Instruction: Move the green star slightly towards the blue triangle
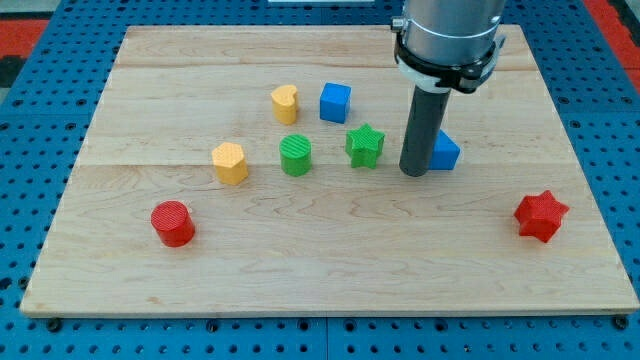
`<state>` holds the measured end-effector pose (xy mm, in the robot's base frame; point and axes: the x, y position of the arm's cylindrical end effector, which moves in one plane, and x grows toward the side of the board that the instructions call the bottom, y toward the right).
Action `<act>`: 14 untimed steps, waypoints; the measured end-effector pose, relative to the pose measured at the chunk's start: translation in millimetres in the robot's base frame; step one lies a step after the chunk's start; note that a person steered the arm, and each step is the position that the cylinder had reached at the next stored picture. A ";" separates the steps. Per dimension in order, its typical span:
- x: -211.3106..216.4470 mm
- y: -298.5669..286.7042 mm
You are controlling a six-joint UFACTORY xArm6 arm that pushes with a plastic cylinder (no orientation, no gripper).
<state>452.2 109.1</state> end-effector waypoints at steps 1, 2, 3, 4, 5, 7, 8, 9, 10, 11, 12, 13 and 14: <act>-2.3 10.8; -8.6 -34.9; -30.7 -35.9; -58.3 -23.1; -74.1 -64.2; -43.2 -71.4; -37.2 -38.5; -5.6 -26.1; 85.8 -30.6; 110.5 -103.4; 77.2 -132.1; 39.2 -134.6; 24.5 -138.6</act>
<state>476.6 -29.6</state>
